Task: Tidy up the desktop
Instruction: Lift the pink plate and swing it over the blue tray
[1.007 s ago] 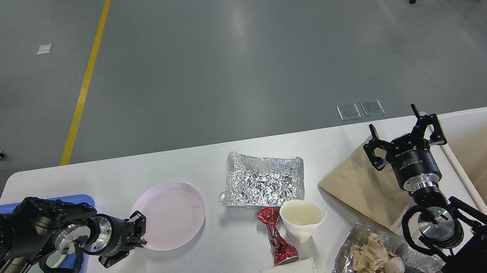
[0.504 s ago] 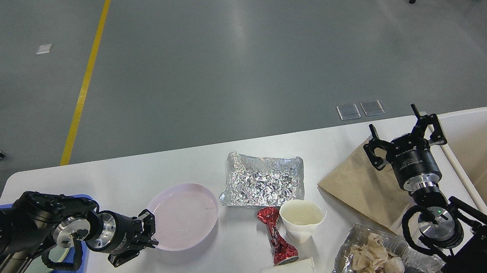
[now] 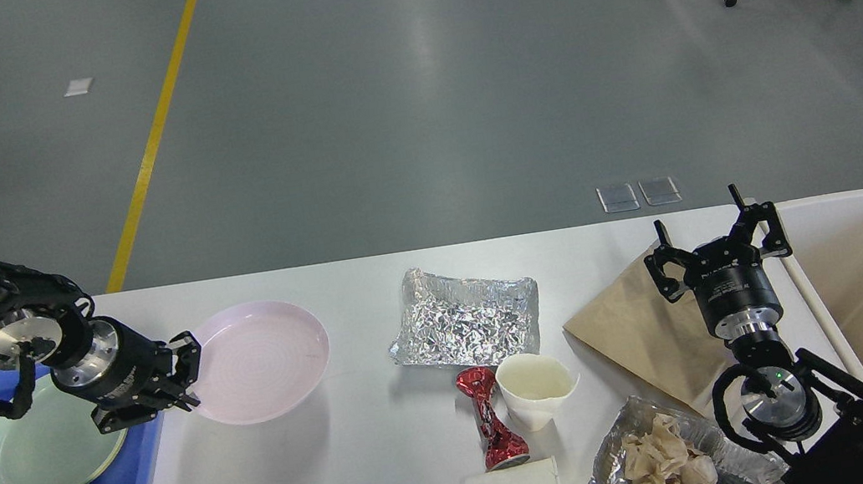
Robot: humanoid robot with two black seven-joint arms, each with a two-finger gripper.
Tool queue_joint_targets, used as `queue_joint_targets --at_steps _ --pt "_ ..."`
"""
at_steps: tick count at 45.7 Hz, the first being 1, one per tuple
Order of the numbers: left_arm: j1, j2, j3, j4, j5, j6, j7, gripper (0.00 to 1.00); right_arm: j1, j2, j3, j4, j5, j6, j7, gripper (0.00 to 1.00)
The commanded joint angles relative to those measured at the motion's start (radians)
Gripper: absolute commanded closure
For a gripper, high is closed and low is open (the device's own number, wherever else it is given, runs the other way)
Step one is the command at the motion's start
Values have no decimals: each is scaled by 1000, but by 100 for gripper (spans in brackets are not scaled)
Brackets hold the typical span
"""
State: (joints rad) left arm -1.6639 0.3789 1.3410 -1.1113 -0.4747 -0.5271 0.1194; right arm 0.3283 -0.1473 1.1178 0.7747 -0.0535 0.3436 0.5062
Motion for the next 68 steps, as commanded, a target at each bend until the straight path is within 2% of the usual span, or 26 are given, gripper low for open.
queue_joint_targets --at_steps 1,12,19,23,27,36,44,52,57,58,68 --pt "-192 5 104 -126 1 -10 -1 100 0 0 0 0 0 0 0 0" --pt "-571 -6 240 -392 -4 -13 -15 100 0 0 -1 0 0 0 0 0" --pt "-770 -23 293 -513 -4 -17 -32 100 0 -2 -1 0 0 0 0 0" --pt "-879 -29 325 -571 -2 -74 -32 100 0 -2 0 0 0 0 0 0" --pt "-912 -31 351 -582 -1 -131 -32 100 0 -1 -1 0 0 0 0 0" --pt "-901 -5 386 -559 4 -148 -55 100 0 -2 -1 0 0 0 0 0" --pt "-826 142 428 -470 103 -165 -61 100 0 -2 0 2 0 0 0 0" --pt "-708 300 454 -345 237 -166 -115 100 0 -2 0 2 0 0 0 0" --pt "-610 397 432 -240 300 -172 -118 100 0 -2 -1 2 1 0 0 0" --pt "-549 432 411 -178 310 -177 -119 100 0 -2 0 2 0 0 0 0" --pt "-194 541 210 125 312 -211 -115 100 0 -2 -1 2 0 0 0 0"
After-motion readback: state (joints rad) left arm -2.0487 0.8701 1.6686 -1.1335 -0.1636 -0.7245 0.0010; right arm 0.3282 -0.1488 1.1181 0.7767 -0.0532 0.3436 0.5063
